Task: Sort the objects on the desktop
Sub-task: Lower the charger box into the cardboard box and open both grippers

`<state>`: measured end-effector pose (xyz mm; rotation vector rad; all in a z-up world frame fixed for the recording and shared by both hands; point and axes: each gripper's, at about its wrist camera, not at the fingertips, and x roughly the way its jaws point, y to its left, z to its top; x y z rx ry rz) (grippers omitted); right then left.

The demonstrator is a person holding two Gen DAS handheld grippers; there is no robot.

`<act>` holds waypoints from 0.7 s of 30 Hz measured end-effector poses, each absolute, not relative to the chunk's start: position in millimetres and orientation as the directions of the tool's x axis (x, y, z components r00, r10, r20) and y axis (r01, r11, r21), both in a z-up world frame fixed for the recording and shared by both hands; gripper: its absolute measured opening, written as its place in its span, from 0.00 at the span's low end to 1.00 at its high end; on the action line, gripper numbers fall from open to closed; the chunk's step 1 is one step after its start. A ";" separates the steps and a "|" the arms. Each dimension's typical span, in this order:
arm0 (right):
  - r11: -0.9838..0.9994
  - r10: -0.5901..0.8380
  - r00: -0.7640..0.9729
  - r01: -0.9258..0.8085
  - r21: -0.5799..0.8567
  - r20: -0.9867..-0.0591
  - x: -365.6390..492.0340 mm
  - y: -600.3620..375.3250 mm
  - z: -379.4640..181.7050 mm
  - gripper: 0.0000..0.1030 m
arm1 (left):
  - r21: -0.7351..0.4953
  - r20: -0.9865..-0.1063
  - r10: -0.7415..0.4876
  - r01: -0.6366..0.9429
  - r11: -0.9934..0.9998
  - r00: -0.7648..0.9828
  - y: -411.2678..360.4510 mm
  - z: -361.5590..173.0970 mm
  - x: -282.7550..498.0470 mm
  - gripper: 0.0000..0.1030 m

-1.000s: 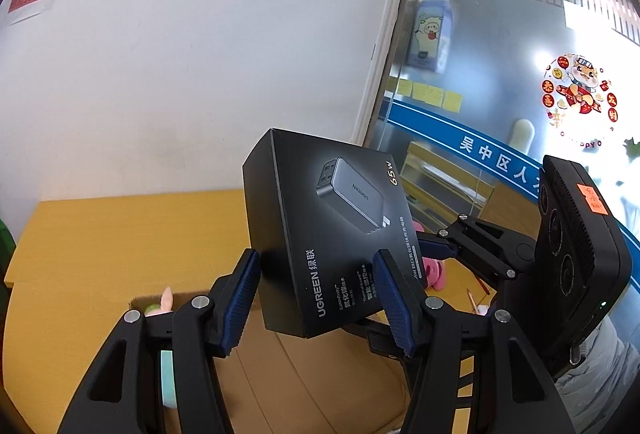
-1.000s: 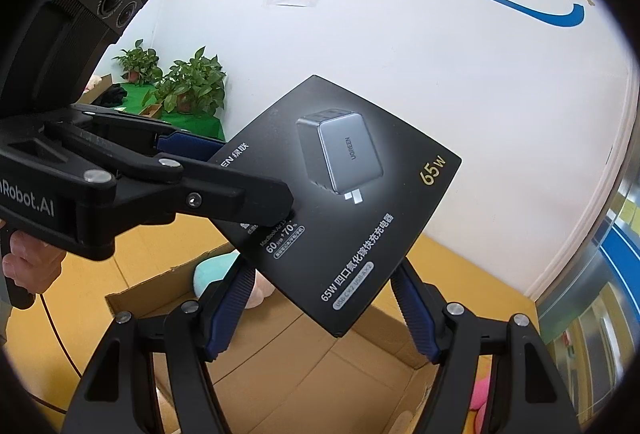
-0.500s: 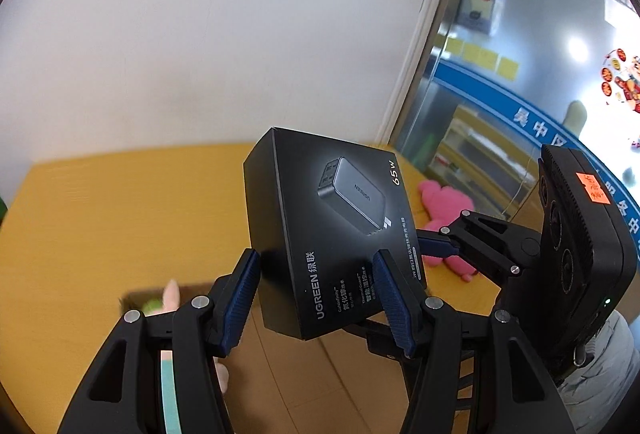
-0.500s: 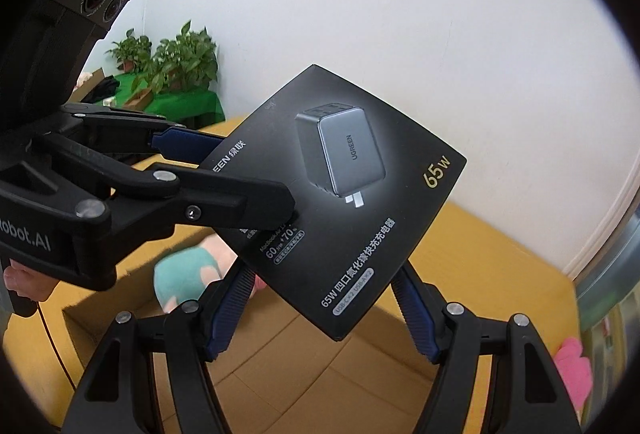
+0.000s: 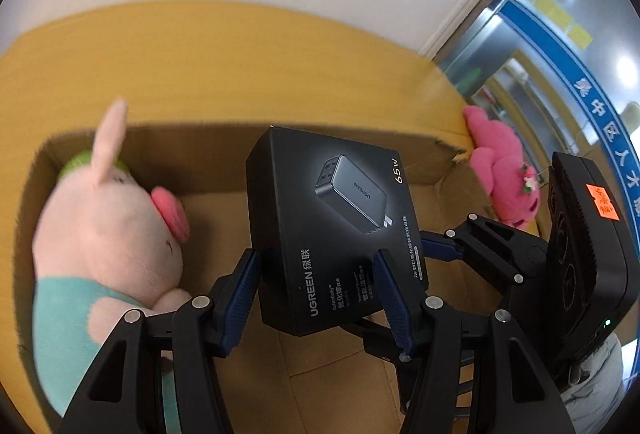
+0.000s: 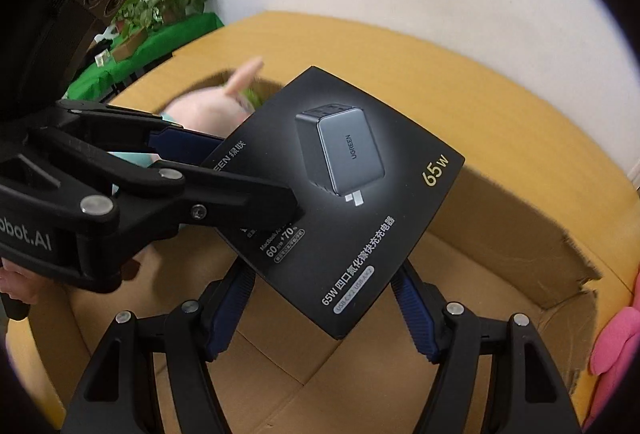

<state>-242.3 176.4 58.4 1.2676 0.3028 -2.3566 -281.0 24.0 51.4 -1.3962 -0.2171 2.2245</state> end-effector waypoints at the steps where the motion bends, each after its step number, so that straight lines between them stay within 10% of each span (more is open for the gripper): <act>1: -0.879 -0.275 -0.464 0.477 0.025 -0.842 -246.4 178.4 52.4 0.67 | -0.361 -0.814 0.467 -0.329 -0.873 -0.346 29.0 47.1 -280.3 0.59; 9: -0.912 -0.236 -0.396 0.404 0.062 -0.887 -240.6 190.1 21.6 0.67 | -0.221 -0.886 0.331 -0.332 -0.917 -0.324 50.1 40.1 -274.5 0.59; 21: -0.969 -0.160 -0.580 0.246 0.016 -0.799 -183.9 190.0 85.0 0.67 | -0.107 -0.677 0.322 -0.344 -0.933 -0.662 9.0 144.6 -177.3 0.73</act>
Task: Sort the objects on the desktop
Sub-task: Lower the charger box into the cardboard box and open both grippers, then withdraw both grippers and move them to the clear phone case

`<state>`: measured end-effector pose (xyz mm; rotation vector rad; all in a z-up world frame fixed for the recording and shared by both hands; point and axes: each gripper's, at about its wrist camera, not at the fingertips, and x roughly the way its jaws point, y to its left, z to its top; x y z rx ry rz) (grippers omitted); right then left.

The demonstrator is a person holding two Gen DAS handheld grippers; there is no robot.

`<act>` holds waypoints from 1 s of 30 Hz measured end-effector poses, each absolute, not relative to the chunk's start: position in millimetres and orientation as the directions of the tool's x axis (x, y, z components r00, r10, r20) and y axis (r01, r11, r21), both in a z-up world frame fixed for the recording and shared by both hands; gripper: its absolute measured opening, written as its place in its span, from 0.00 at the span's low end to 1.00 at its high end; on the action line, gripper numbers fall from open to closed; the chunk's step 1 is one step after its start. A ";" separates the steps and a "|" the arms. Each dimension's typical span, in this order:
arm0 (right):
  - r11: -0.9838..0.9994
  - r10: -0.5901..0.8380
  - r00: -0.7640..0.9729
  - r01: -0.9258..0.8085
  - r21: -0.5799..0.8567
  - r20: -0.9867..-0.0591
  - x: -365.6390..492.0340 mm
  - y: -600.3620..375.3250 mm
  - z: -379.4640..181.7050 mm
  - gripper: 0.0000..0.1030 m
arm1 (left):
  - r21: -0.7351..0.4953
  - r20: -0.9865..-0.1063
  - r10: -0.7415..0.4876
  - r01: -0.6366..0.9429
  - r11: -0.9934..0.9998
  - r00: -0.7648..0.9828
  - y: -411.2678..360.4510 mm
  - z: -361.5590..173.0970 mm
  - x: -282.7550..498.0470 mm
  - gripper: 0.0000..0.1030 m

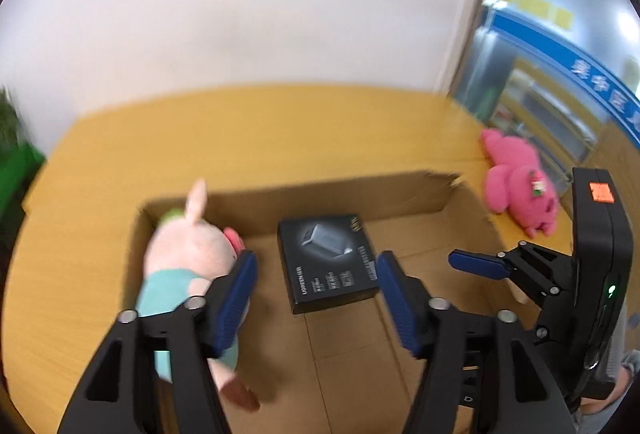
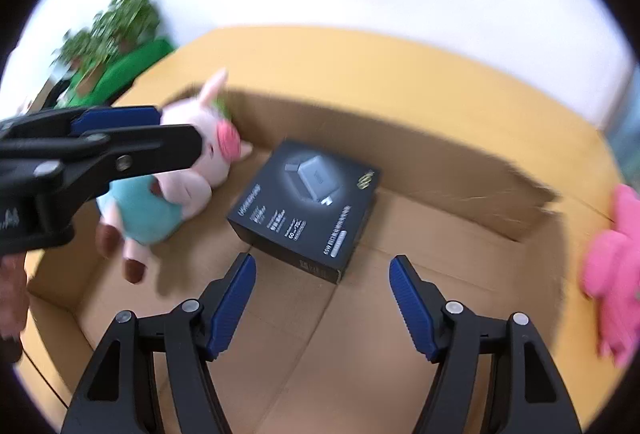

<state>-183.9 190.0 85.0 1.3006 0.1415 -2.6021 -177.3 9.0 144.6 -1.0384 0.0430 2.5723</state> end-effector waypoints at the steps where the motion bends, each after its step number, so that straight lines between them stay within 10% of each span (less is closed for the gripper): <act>1: -0.973 -0.147 -0.609 0.229 0.004 -0.779 -169.1 189.0 95.4 0.67 | -0.084 -0.638 0.315 -0.343 -0.936 -0.703 11.4 153.3 -163.7 0.78; 7: -0.987 -0.100 -0.753 0.158 -0.031 -0.651 -92.3 170.9 129.4 0.67 | -0.065 -0.437 0.285 -0.286 -0.956 -0.853 -22.7 167.7 -75.4 0.90; 9: -0.992 -0.073 -0.783 0.121 -0.036 -0.618 -71.2 168.9 129.6 0.41 | -0.086 -0.403 0.258 -0.244 -0.966 -0.878 -34.3 163.3 -56.1 0.90; 10: -0.993 -0.069 -0.783 0.116 -0.036 -0.618 -66.0 167.2 128.2 0.02 | -0.093 -0.401 0.246 -0.228 -0.969 -0.883 -33.9 161.2 -53.0 0.89; 12: -0.993 -0.078 -0.768 0.116 -0.019 -0.635 -58.1 161.7 122.7 0.03 | -0.112 -0.423 0.217 -0.187 -0.976 -0.880 -34.6 152.6 -46.2 0.69; 13: -0.994 -0.067 -0.779 0.106 -0.025 -0.623 -50.4 160.5 122.1 0.03 | -0.117 -0.447 0.225 -0.193 -0.974 -0.866 -36.9 148.5 -42.4 0.12; 16: -0.993 -0.053 -0.802 0.104 -0.051 -0.595 -30.1 155.3 121.2 0.12 | -0.173 -0.547 0.269 -0.207 -0.963 -0.793 -38.9 131.3 -42.1 0.02; 18: -0.995 -0.055 -0.798 0.094 -0.035 -0.600 -17.2 156.6 118.5 0.57 | -0.177 -0.536 0.256 -0.189 -0.966 -0.804 -39.4 126.0 -31.9 0.08; 19: -0.996 -0.042 -0.799 0.079 -0.036 -0.599 -12.6 157.7 117.4 0.81 | -0.180 -0.522 0.256 -0.188 -0.965 -0.814 -39.9 124.9 -26.9 0.35; 20: -0.997 -0.032 -0.809 0.067 -0.038 -0.587 -5.5 159.2 118.4 0.81 | -0.176 -0.506 0.256 -0.192 -0.965 -0.824 -38.4 124.1 -23.1 0.77; 21: -0.997 -0.033 -0.819 0.070 -0.042 -0.573 1.7 159.6 117.8 0.81 | -0.165 -0.485 0.243 -0.185 -0.969 -0.840 -39.8 122.6 -18.3 0.91; 30: -0.995 -0.021 -0.831 0.073 -0.071 -0.556 33.9 165.2 115.7 0.81 | -0.129 -0.525 0.191 -0.145 -0.981 -0.829 -62.8 89.1 -22.9 0.93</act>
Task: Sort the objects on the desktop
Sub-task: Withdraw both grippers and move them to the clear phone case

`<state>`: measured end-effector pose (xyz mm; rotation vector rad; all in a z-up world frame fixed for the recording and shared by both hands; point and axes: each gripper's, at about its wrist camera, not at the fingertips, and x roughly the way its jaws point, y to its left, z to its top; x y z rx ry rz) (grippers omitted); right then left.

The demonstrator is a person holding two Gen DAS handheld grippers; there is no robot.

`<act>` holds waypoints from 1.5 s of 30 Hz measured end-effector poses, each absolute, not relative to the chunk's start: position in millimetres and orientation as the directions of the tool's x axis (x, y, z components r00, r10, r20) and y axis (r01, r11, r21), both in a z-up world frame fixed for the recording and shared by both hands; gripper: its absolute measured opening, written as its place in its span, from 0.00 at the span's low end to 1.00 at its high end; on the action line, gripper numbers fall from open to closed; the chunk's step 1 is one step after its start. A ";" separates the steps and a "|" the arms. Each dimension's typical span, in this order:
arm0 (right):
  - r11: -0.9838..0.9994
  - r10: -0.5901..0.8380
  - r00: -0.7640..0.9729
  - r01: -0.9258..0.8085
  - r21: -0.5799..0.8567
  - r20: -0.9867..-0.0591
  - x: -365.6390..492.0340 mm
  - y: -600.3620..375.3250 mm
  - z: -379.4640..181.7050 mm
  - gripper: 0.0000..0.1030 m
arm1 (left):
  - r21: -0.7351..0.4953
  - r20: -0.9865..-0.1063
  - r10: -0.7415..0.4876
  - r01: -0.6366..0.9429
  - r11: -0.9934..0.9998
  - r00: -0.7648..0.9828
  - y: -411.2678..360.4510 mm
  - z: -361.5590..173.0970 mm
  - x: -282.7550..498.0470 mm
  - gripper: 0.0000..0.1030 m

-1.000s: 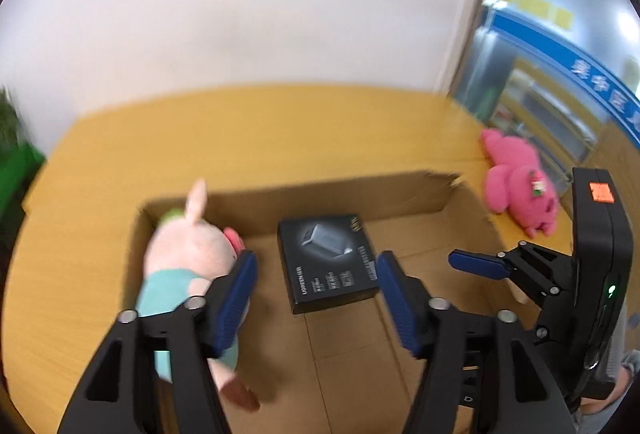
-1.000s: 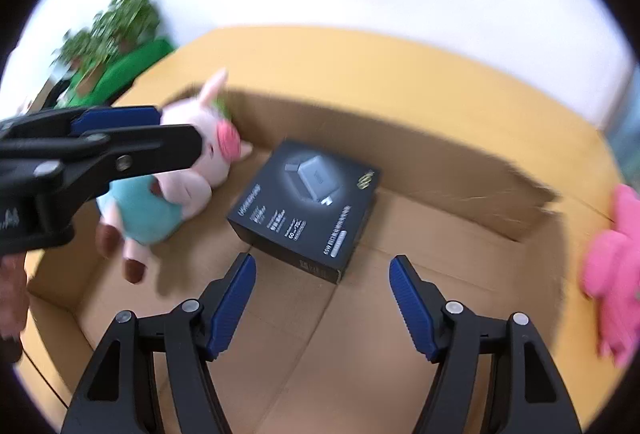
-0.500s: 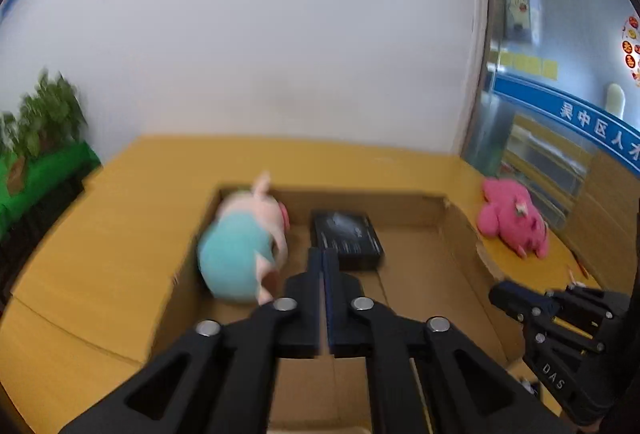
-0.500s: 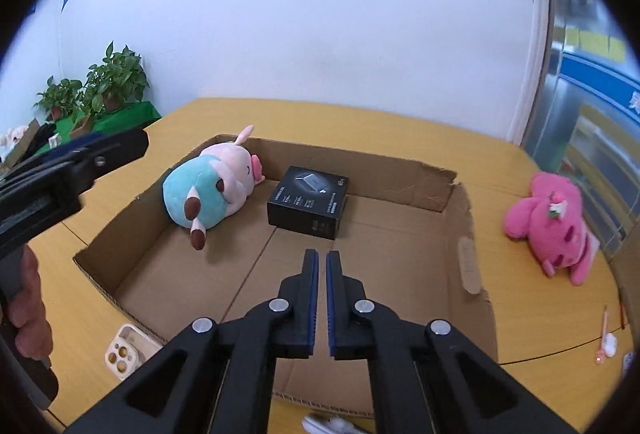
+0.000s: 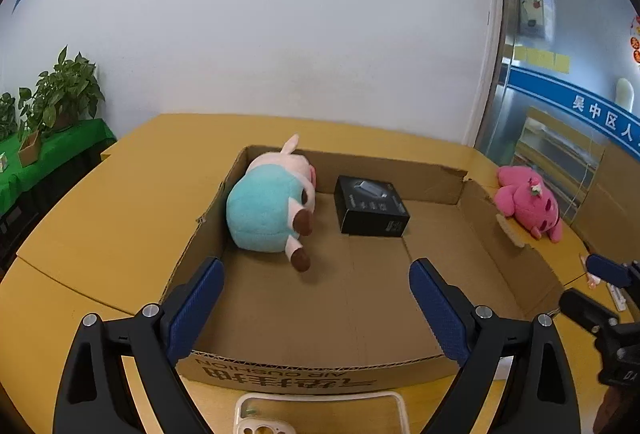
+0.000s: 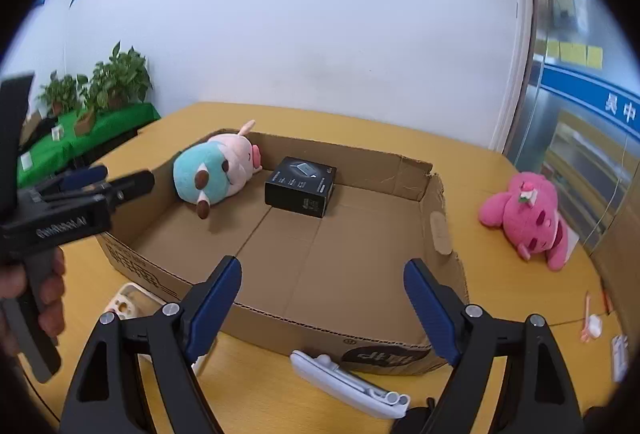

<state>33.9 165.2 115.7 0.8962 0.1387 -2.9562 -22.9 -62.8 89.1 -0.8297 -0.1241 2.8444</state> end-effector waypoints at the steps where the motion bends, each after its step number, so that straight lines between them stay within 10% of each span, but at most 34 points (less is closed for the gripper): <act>1: -0.996 -0.030 -0.829 0.071 -0.052 -0.558 33.6 167.8 114.1 0.81 | -0.117 -0.545 0.178 -0.137 -0.984 -0.819 -63.6 81.8 -26.1 0.93; 12: -0.993 0.003 -0.715 -0.087 0.084 -0.699 4.1 220.7 58.0 0.81 | -0.021 -0.614 0.145 -0.168 -0.986 -0.775 -56.0 39.8 -24.1 0.93; 45: -0.998 0.042 -0.789 -0.059 0.008 -0.613 20.5 212.3 50.4 0.84 | -0.051 -0.514 0.222 -0.229 -0.972 -0.829 -31.4 83.2 17.4 0.93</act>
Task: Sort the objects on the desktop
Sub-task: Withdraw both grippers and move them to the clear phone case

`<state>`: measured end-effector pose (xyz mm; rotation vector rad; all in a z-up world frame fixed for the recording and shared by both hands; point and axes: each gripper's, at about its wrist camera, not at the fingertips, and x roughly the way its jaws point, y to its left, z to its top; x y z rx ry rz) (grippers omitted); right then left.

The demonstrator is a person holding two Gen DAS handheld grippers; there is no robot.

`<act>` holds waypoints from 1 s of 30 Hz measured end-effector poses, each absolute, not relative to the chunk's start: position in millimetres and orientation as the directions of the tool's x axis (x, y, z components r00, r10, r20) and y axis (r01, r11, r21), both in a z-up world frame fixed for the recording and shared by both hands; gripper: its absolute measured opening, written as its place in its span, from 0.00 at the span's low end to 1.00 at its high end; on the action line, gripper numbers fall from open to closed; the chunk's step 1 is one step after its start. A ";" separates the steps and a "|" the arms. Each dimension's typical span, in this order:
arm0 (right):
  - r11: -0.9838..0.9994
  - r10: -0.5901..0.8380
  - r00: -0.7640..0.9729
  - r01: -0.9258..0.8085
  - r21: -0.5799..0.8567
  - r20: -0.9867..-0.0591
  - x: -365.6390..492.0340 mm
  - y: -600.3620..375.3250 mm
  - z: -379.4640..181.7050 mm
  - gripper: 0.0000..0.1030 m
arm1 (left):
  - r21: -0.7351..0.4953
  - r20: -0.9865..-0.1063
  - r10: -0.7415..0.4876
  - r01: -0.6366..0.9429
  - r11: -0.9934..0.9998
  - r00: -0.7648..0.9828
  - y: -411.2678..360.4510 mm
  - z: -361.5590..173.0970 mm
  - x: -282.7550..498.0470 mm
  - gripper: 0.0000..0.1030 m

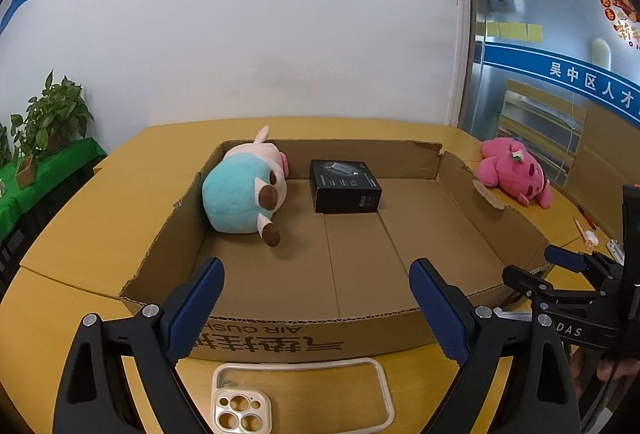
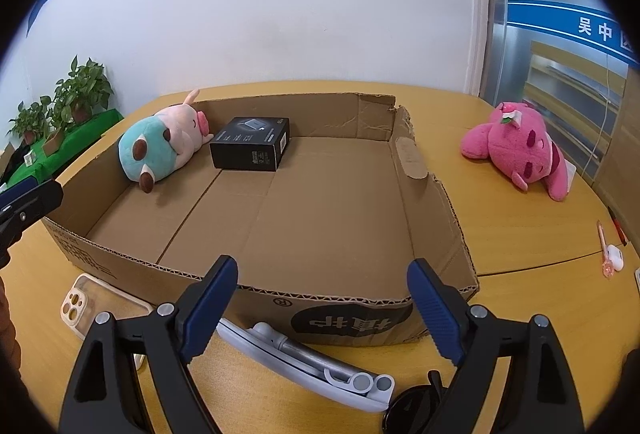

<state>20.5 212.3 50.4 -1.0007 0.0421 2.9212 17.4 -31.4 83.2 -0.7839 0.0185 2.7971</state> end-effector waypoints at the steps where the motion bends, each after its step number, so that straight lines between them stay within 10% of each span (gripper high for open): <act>1: -0.998 0.043 -0.790 -0.061 0.008 -0.611 20.5 212.2 50.3 0.84 | -0.036 -0.529 0.214 -0.230 -0.972 -0.821 -29.6 81.2 17.8 0.93; 17: -0.971 -0.196 -0.834 0.090 0.223 -0.516 56.7 214.6 78.2 0.84 | -0.090 -0.606 0.177 -0.154 -0.984 -0.776 -80.8 63.7 35.2 0.93; 30: -0.870 -0.484 -0.520 0.376 0.320 -0.704 38.2 112.7 18.6 0.84 | -0.196 -0.724 0.271 -0.187 -0.963 -0.635 -113.8 21.3 15.1 0.92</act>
